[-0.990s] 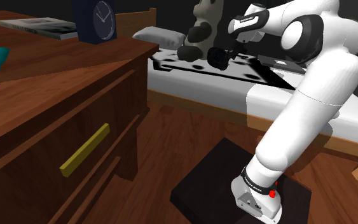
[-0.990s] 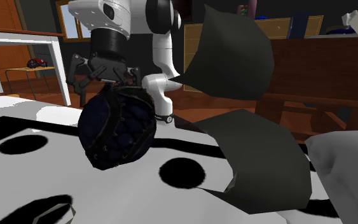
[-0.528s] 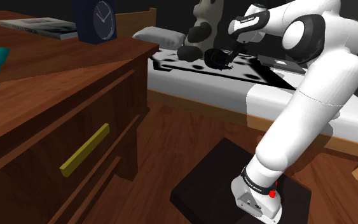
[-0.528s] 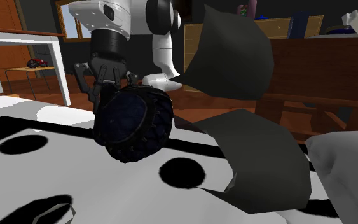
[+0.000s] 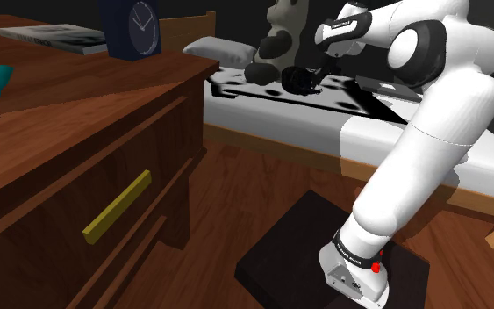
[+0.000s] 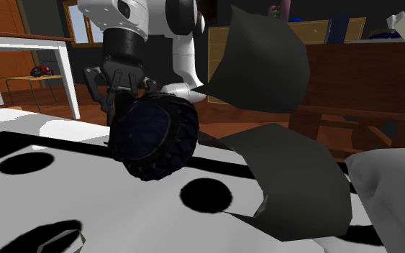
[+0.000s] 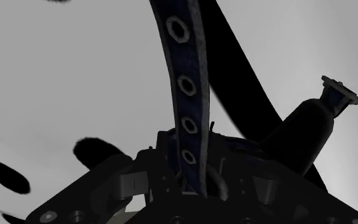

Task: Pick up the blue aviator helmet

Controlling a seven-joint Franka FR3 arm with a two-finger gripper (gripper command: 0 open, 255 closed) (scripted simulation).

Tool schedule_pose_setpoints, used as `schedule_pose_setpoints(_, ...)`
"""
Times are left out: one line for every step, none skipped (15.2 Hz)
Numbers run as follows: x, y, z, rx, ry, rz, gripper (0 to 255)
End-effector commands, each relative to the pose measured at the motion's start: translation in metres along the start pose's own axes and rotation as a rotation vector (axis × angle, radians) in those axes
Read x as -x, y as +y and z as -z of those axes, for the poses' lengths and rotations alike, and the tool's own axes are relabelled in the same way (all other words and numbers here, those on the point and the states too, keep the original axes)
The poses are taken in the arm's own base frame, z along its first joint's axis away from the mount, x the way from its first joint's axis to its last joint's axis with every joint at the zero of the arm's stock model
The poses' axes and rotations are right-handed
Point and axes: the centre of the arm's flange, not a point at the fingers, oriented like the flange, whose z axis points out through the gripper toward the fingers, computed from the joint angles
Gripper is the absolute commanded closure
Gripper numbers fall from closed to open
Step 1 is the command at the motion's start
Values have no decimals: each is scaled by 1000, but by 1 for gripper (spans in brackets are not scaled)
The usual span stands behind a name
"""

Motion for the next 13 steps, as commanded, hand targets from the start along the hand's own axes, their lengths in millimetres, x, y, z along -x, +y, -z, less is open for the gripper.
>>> schedule_pose_setpoints(-3,2,9,-1,0,1,255)
schedule_pose_setpoints(-4,3,14,-1,0,1,255)
schedule_pose_setpoints(-6,5,19,-1,0,1,255)
schedule_pose_setpoints(-7,6,24,-1,0,1,255)
schedule_pose_setpoints(-8,7,29,-1,0,1,255)
schedule_pose_setpoints(-10,9,34,-1,0,1,255)
schedule_pose_setpoints(-11,10,39,-1,0,1,255)
schedule_pose_setpoints(-13,11,44,-1,0,1,255)
schedule_pose_setpoints(-14,12,48,-1,0,1,255)
schedule_pose_setpoints(-15,14,53,-1,0,1,255)
schedule_pose_setpoints(-17,15,58,-1,0,1,255)
schedule_pose_setpoints(-17,15,59,-1,0,1,255)
schedule_pose_setpoints(-17,15,59,-1,0,1,255)
